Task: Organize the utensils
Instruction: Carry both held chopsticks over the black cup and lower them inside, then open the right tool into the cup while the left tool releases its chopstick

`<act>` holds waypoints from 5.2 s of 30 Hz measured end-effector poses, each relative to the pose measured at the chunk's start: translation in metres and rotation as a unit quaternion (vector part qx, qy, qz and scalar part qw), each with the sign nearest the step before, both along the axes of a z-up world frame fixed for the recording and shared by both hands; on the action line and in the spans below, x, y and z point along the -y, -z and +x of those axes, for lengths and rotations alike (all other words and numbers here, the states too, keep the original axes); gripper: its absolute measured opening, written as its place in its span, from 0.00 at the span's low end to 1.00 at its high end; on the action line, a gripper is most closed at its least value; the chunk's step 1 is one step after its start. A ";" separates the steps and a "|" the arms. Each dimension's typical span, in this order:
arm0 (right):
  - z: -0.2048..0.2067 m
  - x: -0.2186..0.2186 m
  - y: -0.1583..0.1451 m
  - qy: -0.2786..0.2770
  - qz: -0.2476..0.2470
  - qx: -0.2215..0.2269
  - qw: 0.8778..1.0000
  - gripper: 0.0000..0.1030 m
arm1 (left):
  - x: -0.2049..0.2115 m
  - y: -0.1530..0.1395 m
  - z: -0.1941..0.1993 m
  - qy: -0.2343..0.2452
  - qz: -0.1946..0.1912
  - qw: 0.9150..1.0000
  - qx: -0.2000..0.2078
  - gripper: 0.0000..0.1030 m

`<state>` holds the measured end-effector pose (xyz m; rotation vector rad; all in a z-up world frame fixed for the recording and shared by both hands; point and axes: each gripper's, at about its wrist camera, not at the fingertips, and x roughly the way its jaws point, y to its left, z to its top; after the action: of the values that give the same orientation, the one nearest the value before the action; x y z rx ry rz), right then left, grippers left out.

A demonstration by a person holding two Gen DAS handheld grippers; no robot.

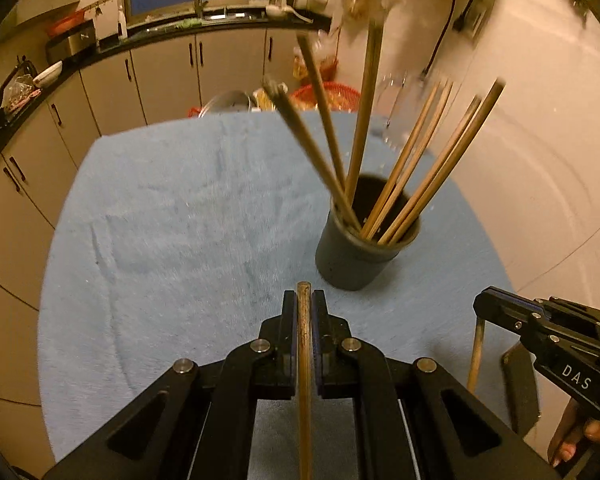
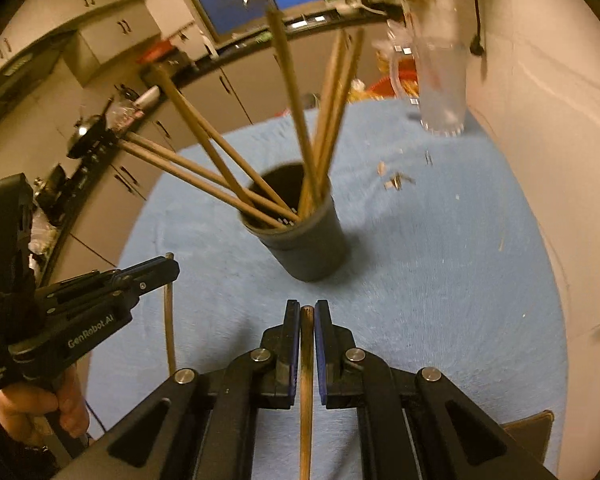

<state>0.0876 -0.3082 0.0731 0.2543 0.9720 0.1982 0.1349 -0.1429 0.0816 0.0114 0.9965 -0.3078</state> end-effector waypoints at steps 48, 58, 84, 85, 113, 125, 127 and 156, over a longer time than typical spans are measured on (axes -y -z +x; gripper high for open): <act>-0.021 0.007 -0.159 -0.005 -0.020 0.161 0.987 0.08 | 0.014 -0.138 -0.021 0.002 -0.014 0.988 0.154 0.06; -0.018 0.008 -0.190 0.000 -0.018 0.186 0.982 0.08 | 0.022 -0.162 -0.010 0.005 -0.030 0.985 0.170 0.06; 0.029 0.008 -0.202 -0.001 -0.048 0.201 0.978 0.08 | 0.041 -0.184 0.037 0.017 -0.062 0.978 0.200 0.06; 0.031 0.009 -0.199 0.000 -0.048 0.198 0.979 0.08 | 0.041 -0.182 0.039 0.017 -0.064 0.978 0.199 0.06; 0.062 0.001 -0.134 -0.009 -0.062 0.144 0.988 0.08 | 0.038 -0.112 0.070 -0.001 -0.053 0.988 0.144 0.07; 0.063 0.004 -0.112 -0.001 -0.061 0.126 0.990 0.08 | 0.037 -0.095 0.068 -0.004 -0.043 0.991 0.130 0.07; 0.063 0.004 -0.109 0.002 -0.060 0.123 0.991 0.08 | 0.037 -0.095 0.066 -0.004 -0.041 0.990 0.132 0.07; 0.008 0.009 -0.108 0.026 -0.041 0.133 0.990 0.60 | 0.016 -0.105 0.010 -0.007 -0.028 0.989 0.144 0.46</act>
<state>0.0951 -0.3172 0.1809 0.1729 0.7066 0.1408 0.1452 -0.1588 0.1864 -0.0028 0.7002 -0.3113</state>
